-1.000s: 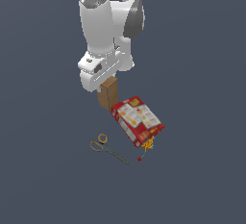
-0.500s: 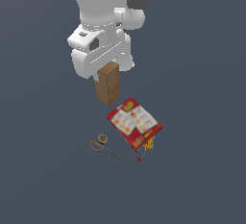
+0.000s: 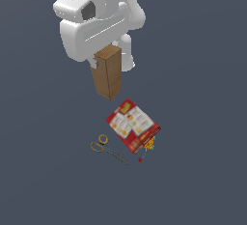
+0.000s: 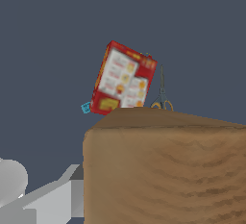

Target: Pick up a designated object from a clutter of objects.

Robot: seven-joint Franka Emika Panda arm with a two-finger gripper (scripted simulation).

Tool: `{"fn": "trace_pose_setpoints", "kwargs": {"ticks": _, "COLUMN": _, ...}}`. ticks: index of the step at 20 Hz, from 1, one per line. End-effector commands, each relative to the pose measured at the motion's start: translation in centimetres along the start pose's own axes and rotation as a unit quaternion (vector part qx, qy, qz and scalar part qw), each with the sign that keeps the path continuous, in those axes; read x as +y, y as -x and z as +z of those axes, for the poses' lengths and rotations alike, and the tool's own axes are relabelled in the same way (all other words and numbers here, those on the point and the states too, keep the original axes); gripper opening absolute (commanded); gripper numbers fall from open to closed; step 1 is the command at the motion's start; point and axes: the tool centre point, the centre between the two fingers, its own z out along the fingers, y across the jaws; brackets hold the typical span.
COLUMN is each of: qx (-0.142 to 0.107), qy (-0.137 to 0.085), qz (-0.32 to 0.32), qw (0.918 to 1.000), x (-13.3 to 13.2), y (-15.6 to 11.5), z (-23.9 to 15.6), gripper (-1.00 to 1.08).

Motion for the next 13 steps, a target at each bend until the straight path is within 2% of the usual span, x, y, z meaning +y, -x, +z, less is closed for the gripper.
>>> {"fn": "trace_pose_setpoints", "kwargs": {"ticks": 1, "qx": 0.002, "qy": 0.003, "qz": 0.0, "qw": 1.0, "x": 0.4, "y": -0.4, "z": -1.7, "gripper": -1.0}}
{"fn": "trace_pose_setpoints", "kwargs": {"ticks": 13, "qx": 0.002, "qy": 0.003, "qz": 0.0, "qw": 1.0, "x": 1.1, "y": -1.2, "z": -4.0, "gripper": -1.0}}
